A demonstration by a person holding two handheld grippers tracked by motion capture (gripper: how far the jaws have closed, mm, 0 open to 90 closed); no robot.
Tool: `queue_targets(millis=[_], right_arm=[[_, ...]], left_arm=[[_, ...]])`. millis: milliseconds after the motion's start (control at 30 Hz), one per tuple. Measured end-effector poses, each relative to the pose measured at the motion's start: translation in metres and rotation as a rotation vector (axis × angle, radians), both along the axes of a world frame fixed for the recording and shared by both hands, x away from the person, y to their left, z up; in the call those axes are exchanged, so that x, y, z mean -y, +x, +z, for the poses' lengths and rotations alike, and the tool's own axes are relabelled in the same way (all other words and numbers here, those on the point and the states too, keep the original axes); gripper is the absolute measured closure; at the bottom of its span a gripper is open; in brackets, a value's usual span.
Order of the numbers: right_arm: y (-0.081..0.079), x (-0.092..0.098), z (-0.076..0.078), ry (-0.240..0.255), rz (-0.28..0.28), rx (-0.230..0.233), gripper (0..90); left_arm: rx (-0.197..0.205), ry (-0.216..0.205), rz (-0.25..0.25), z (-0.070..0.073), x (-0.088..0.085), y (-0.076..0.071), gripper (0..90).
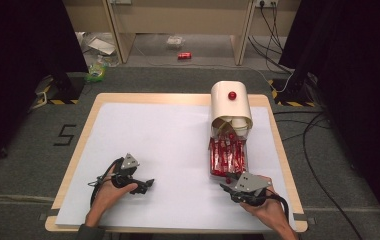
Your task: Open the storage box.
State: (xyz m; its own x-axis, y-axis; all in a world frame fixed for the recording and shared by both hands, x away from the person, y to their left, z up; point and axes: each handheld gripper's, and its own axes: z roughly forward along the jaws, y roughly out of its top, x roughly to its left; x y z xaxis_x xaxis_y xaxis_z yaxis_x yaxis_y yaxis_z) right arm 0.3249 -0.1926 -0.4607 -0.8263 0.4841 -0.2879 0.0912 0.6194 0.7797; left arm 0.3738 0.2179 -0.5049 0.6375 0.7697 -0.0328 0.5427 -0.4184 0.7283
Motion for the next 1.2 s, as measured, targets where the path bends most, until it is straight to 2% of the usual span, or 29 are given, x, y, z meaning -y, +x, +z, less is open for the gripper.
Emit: queue_targets(millis=[167, 433, 533, 600, 667, 767, 1200], right_arm=[[0.000, 0.000, 0.001, 0.011, -0.007, -0.007, 56.1], [0.003, 0.003, 0.006, 0.076, -0.072, 0.003, 50.9], [0.004, 0.004, 0.008, 0.094, -0.090, 0.003, 50.7], [0.005, 0.003, 0.010, 0.131, -0.098, -0.005, 50.6], [0.005, 0.003, 0.011, 0.135, -0.098, -0.002, 50.6], [0.006, 0.002, 0.013, 0.157, -0.129, -0.002, 50.6], [0.020, -0.004, 0.015, 0.162, -0.227, -0.014, 50.3]], left_arm=[[0.000, -0.001, 0.000, 0.000, 0.000, 0.000, 0.0], [0.000, -0.001, 0.000, 0.000, 0.000, 0.000, 0.0], [0.000, -0.001, 0.000, 0.000, 0.000, 0.000, 0.0], [0.000, -0.001, 0.000, 0.000, 0.000, 0.000, 0.0], [0.000, -0.001, 0.000, 0.000, 0.000, 0.000, 0.0], [0.000, 0.000, 0.000, 0.000, 0.000, 0.000, 0.0], [0.000, 0.000, 0.000, 0.000, 0.000, 0.000, 0.0]])
